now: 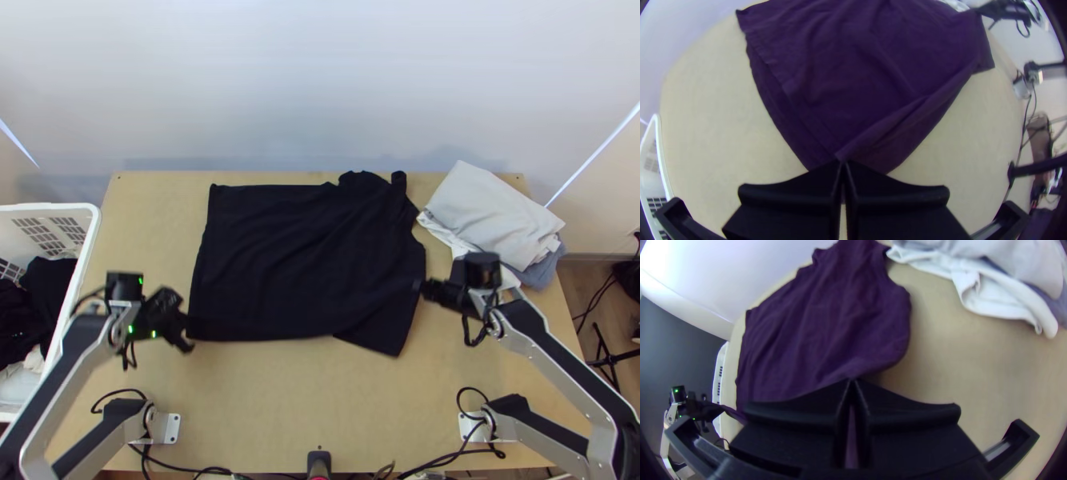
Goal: Fold the t-shirt
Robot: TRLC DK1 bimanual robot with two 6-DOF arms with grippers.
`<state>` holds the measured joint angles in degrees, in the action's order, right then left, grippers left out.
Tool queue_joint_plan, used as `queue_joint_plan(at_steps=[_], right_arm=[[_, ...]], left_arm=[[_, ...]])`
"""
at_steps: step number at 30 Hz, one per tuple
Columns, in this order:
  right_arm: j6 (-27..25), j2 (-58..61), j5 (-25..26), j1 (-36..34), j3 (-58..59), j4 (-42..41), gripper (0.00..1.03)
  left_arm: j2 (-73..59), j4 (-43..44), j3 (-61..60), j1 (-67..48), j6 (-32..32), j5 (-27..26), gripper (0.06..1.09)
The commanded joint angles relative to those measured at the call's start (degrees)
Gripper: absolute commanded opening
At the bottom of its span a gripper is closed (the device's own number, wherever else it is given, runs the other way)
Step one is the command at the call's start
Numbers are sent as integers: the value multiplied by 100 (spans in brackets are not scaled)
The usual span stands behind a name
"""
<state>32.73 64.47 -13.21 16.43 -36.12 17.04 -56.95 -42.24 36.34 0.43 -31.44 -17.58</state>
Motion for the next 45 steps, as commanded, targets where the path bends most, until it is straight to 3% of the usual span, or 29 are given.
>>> queue_joint_plan(at_steps=[1, 9, 15, 23, 30, 36, 45], right_arm=[[-214, -444, 293, -61, -1046, -95, 3], [-997, -198, 592, -61, -1574, -1721, 3], [-1278, 857, 644, -210, -2470, -2864, 3], [-1278, 2167, 644, -307, -4333, -2961, 3], [-1252, 2342, 803, -377, -5713, -2934, 3], [-1199, 1402, 794, -377, -6206, -2653, 3], [-1155, -997, 618, -228, -5362, -1589, 3]], left_arm=[[-1284, 242, 1174, 414, 1852, -228, 9], [-1750, 1148, 2264, 362, 4164, -193, 9], [-2699, 1262, 3828, 397, 5069, 45, 9], [-3929, 1253, 6526, 581, 5552, 379, 9], [-4052, 1429, 8179, 652, 5798, 1161, 9], [-3138, 1921, 8179, 731, 5790, 1372, 9], [-1468, 2299, 7317, 1074, 5798, 1380, 9]])
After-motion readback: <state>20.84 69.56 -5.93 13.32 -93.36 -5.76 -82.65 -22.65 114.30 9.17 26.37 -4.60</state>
